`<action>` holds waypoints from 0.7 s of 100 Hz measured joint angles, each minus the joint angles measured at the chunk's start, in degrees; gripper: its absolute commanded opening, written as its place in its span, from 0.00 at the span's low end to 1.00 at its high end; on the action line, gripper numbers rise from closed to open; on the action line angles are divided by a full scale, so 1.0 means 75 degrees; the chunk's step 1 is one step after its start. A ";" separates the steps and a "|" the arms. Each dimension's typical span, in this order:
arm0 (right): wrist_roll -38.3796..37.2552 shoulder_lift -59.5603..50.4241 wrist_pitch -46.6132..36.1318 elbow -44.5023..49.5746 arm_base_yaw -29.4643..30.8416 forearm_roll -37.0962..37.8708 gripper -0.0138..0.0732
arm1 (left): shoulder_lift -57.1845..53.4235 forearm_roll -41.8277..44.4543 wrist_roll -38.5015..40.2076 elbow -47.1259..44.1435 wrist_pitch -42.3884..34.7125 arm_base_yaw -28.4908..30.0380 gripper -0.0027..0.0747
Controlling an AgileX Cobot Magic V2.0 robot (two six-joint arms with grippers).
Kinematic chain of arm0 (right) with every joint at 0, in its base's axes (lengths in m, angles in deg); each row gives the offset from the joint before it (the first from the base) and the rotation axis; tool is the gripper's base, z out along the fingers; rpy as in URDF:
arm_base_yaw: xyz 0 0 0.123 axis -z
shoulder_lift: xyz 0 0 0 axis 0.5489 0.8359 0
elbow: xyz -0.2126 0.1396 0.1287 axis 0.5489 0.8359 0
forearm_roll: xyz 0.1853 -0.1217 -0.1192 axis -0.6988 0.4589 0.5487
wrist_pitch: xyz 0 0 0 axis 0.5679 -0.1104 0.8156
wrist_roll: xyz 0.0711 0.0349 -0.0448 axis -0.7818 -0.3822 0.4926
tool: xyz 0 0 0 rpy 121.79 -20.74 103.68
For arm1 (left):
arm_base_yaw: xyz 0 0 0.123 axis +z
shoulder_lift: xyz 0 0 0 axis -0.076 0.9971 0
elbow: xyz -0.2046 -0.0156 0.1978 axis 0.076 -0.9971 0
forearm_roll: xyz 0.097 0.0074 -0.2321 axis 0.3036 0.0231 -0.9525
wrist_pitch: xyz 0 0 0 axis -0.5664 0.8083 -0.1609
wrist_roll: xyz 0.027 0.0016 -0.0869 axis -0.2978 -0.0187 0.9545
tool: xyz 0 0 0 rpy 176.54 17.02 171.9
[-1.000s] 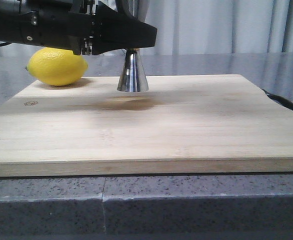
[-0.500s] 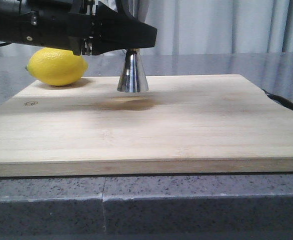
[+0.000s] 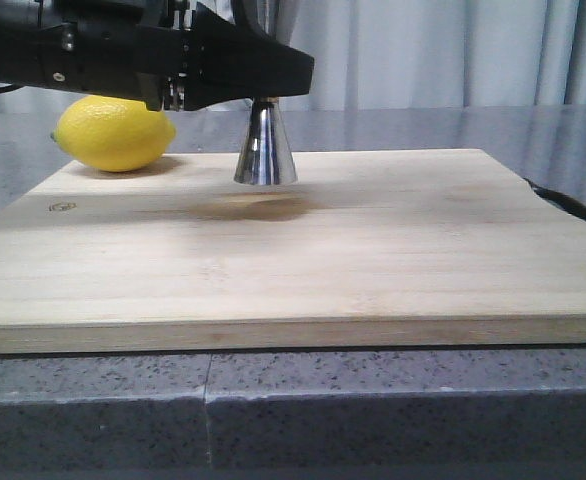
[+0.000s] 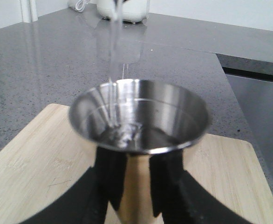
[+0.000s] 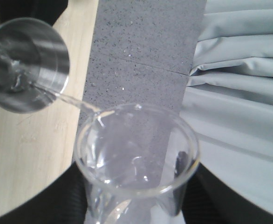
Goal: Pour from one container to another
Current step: 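Tilt the beaker with the right gripper, pouring liquid into the jigger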
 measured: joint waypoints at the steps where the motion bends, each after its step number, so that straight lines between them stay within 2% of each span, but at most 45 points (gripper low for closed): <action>1: 0.0000 0.0000 -0.0015 0.0000 0.0000 0.0015 0.49 | 0.0000 0.0000 0.0000 0.0000 0.0000 0.0000 0.29; 38: 0.0018 0.0000 -0.0224 0.0000 -0.0015 0.0092 0.49 | 0.0000 0.0000 0.0000 0.0000 0.0000 0.0000 0.29; 70: 0.0035 0.0000 -0.0224 0.0000 -0.0365 0.0123 0.49 | 0.0000 0.0000 0.0000 0.0000 0.0000 0.0000 0.29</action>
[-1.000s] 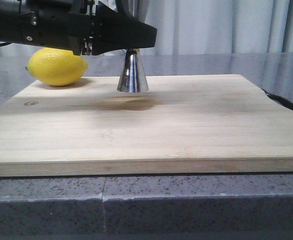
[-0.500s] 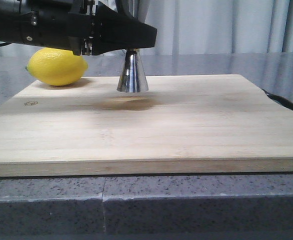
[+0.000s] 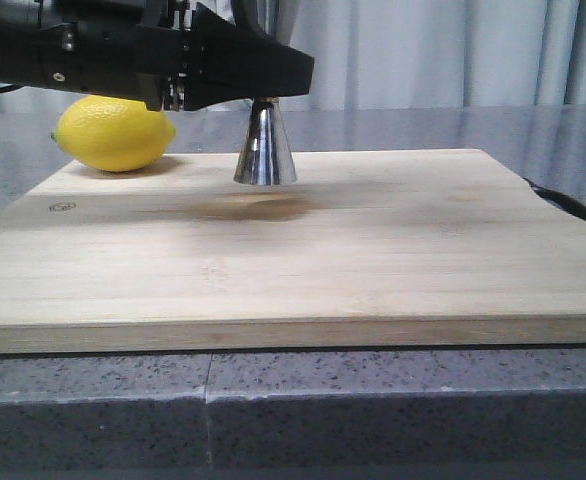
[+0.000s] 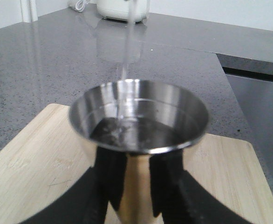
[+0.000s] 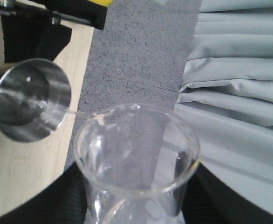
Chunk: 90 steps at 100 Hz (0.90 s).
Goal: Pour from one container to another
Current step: 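Tilt the beaker with the right gripper, pouring liquid into the jigger, then tilt the beaker upright and carry it back toward its spot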
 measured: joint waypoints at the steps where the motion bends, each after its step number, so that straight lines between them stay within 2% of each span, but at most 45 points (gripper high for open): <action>1: 0.0000 0.0000 0.0000 0.0000 0.0003 0.0000 0.49 | 0.0000 0.0000 0.0000 0.0000 0.0000 0.0000 0.29; 54: -0.0080 0.0000 0.0014 0.0000 0.0003 0.0208 0.49 | 0.0000 0.0000 0.0000 0.0000 0.0000 0.0000 0.29; 63: -0.0573 0.0000 0.0014 0.0000 0.0003 0.0192 0.49 | 0.0000 0.0000 0.0000 0.0000 0.0000 0.0000 0.29; 79: -0.2255 0.0000 0.0125 0.0000 -0.0009 0.0113 0.49 | 0.0000 0.0000 0.0000 0.0000 0.0000 0.0000 0.29; 90: -0.3083 0.0000 0.0139 0.0000 0.0153 -0.0519 0.49 | 0.0000 0.0000 0.0000 0.0000 0.0000 0.0000 0.29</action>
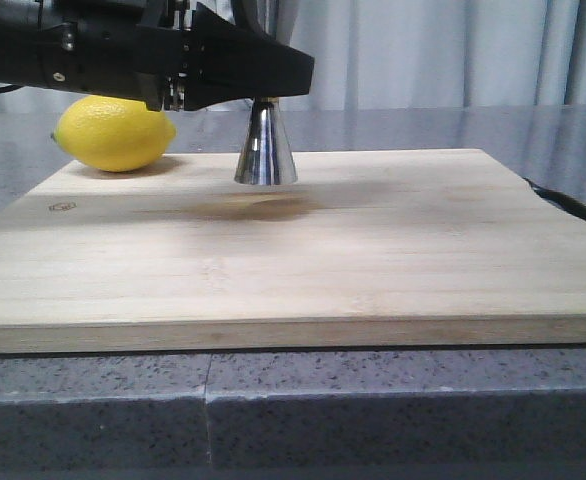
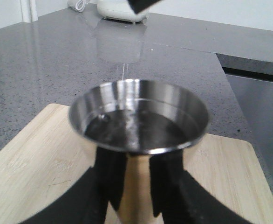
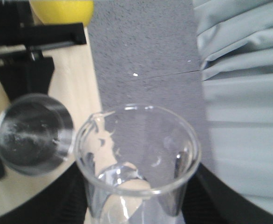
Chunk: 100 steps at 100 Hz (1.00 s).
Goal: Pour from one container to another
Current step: 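Tilt the beaker upright and carry it back toward its spot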
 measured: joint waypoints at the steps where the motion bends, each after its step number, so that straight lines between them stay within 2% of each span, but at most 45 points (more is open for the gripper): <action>1: -0.0031 -0.0016 0.0000 0.0000 0.0045 -0.0073 0.49 | 0.0000 0.0000 0.0000 0.0000 0.0000 0.0000 0.29; 20: -0.0381 -0.0351 -0.0103 0.0207 0.1258 -0.2504 0.49 | 0.0000 0.0000 0.0000 0.0000 0.0000 0.0000 0.29; 43: -0.0444 -0.1074 -0.1380 0.1585 0.2888 -0.3998 0.49 | 0.0000 0.0000 0.0000 0.0000 0.0000 0.0000 0.29; 60: -0.0444 -0.1552 -0.3270 0.3212 0.3388 -0.4778 0.49 | 0.0000 0.0000 0.0000 0.0000 0.0000 0.0000 0.29; 88: -0.0508 -0.1717 -0.7394 0.6022 0.3404 -0.6727 0.49 | 0.0000 0.0000 0.0000 0.0000 0.0000 0.0000 0.29; 100: -0.0850 -0.1717 -0.8432 0.6823 0.3404 -0.7017 0.49 | 0.0000 0.0000 0.0000 0.0000 0.0000 0.0000 0.29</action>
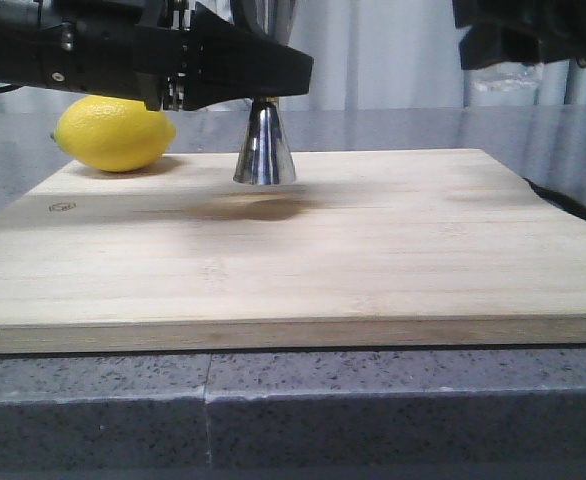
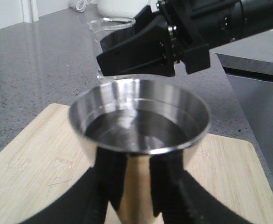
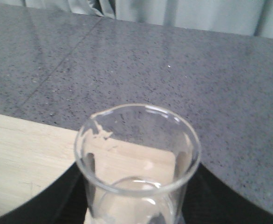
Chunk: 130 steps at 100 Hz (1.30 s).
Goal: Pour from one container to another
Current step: 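Tilt the beaker upright and carry it back toward its spot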
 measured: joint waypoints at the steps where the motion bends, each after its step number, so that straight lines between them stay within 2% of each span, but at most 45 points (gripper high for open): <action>1: -0.0026 0.0000 -0.0042 0.0069 0.0000 -0.0001 0.49 | 0.0000 0.0000 0.0000 0.0000 0.0000 0.0000 0.29; 15: -0.1125 0.0000 -0.0840 0.0585 0.0000 0.0139 0.49 | 0.0000 0.0000 0.0000 0.0000 0.0000 0.0000 0.29; 28: -0.2655 0.0000 -0.1550 0.0937 0.0000 0.1443 0.49 | 0.0000 0.0000 0.0000 0.0000 0.0000 0.0000 0.29; 37: -0.3192 0.0096 -0.1943 0.1048 0.0000 0.2329 0.49 | 0.0000 0.0000 0.0000 0.0000 0.0000 0.0000 0.29; 51: -0.3407 0.0510 -0.2440 0.1058 0.0000 0.3151 0.49 | 0.0000 0.0000 0.0000 0.0000 0.0000 0.0000 0.29; 81: -0.3426 0.1223 -0.3269 0.1065 0.0000 0.3728 0.49 | 0.0000 0.0000 0.0000 0.0000 0.0000 0.0000 0.29; 120: -0.3426 0.1966 -0.3785 0.1065 0.0000 0.3845 0.49 | 0.0000 0.0000 0.0014 0.0000 0.0000 0.0000 0.29; 130: -0.3426 0.1998 -0.3801 0.1065 0.0000 0.3849 0.54 | 0.0000 0.0000 0.0014 0.0000 0.0000 0.0000 0.29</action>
